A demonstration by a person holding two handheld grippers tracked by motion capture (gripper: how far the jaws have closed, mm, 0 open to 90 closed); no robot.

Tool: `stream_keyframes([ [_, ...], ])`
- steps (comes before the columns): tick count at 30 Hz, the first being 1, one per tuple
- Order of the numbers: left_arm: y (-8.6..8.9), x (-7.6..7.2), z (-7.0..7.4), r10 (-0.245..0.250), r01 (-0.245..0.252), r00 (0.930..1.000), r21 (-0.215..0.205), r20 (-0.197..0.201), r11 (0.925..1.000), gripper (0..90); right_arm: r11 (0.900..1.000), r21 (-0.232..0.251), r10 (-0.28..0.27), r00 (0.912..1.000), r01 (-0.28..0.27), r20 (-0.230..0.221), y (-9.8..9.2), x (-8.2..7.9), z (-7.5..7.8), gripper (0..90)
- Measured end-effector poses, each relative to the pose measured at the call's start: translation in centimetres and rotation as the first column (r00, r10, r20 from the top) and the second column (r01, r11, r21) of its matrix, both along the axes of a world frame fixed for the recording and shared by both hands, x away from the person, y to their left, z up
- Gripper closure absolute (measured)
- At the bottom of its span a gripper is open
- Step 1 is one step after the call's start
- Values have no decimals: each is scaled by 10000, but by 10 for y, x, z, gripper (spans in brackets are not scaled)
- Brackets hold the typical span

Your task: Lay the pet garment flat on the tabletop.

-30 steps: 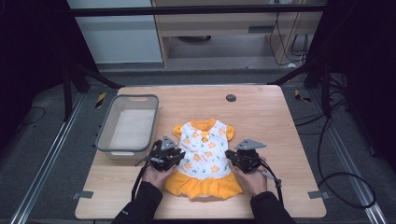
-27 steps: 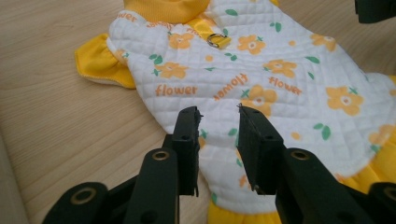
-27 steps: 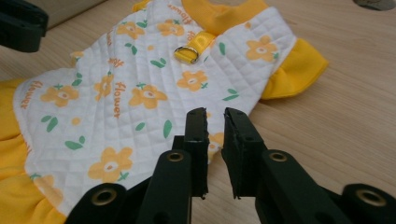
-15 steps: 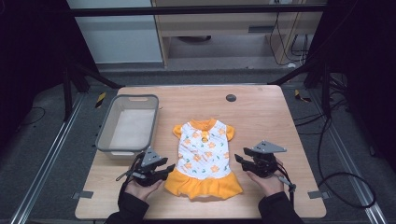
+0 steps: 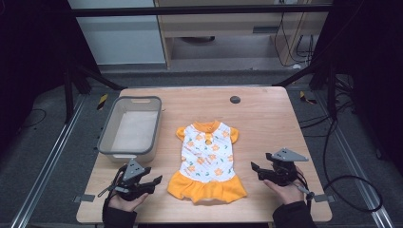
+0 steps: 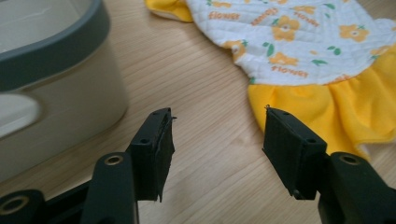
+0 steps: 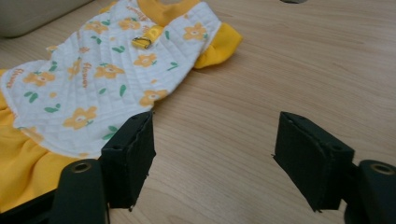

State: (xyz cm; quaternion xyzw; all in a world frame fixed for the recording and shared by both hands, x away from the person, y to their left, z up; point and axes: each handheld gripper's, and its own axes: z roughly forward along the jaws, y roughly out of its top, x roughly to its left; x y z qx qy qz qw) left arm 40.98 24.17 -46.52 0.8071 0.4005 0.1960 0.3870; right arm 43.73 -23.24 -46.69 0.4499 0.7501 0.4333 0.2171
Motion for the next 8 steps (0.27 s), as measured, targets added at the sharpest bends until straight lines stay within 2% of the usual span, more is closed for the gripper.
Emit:
stream_keyframes([
  [3, 8, -2, -1, 239, -240, 9997, 202, 90, 9995, 400, 9996, -72, -274, 9996, 274, 2, -8, 0, -3, 248],
  [8, 21, -5, -5, 606, -606, 9982, 64, -10, 9981, 363, 9968, -33, -804, 9967, 804, -71, -21, 0, -9, 233],
])
